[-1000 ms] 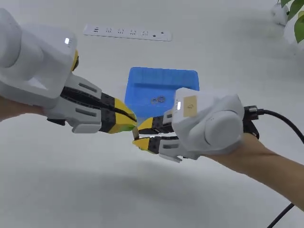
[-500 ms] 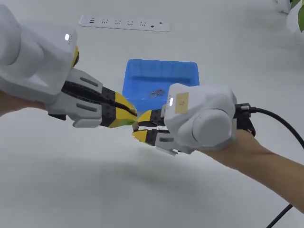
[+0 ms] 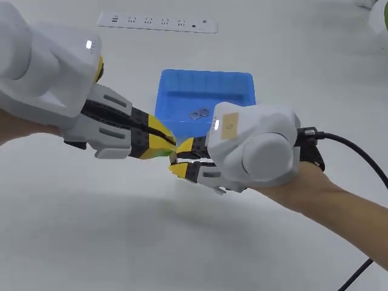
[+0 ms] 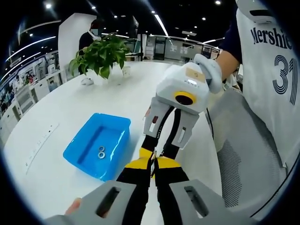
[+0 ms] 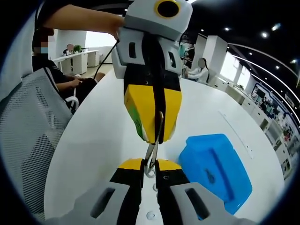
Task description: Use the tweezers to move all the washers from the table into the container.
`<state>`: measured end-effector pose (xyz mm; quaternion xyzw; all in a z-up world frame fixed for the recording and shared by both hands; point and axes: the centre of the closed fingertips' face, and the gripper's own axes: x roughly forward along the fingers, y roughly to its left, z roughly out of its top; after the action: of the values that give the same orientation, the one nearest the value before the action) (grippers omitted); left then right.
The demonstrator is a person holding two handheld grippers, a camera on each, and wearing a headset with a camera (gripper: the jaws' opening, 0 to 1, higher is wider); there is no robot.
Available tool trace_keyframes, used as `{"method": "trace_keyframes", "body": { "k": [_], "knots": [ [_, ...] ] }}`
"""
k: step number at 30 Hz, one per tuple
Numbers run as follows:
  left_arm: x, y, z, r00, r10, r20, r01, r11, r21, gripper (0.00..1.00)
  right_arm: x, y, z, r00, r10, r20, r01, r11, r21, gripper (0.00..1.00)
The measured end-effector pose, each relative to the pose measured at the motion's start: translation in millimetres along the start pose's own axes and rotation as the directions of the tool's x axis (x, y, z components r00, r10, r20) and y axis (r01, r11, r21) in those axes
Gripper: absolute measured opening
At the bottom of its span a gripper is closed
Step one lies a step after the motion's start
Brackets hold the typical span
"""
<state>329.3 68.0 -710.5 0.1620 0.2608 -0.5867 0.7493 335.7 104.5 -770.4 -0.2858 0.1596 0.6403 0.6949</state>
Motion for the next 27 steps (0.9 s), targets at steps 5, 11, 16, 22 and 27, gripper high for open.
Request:
{"method": "trace_keyframes", "body": {
  "k": [5, 11, 16, 22, 27],
  "knots": [
    [2.1, 1.9, -1.7, 1.0000, 0.000, -0.003, 0.000, 1.000, 0.008, 0.07, 2.4, -0.8, -2.3, 1.0000, 0.003, -0.004, -0.003, 1.000, 0.007, 0.10],
    [1.3, 3.1, -2.8, 1.0000, -0.005, 0.000, 0.005, 1.000, -0.004, 0.07, 2.7, -0.7, -2.7, 1.0000, 0.006, -0.001, -0.006, 1.000, 0.022, 0.11],
    [2.8, 0.0, -1.0, 0.9999, -0.010, -0.002, 0.010, 1.000, -0.002, 0.07, 1.4, 1.0, -2.7, 0.9997, 0.024, 0.002, -0.024, 1.000, 0.018, 0.11],
    [1.1, 1.6, -2.0, 1.0000, -0.005, -0.008, 0.005, 1.000, -0.002, 0.07, -4.3, -2.9, -0.1, 0.9967, 0.072, 0.039, -0.073, 0.997, 0.034, 0.16],
    [3.0, -0.7, -0.7, 0.9999, -0.015, -0.004, 0.015, 1.000, -0.008, 0.07, -4.6, -4.2, 1.2, 0.9920, 0.115, 0.051, -0.118, 0.991, 0.056, 0.13]
  ]
}}
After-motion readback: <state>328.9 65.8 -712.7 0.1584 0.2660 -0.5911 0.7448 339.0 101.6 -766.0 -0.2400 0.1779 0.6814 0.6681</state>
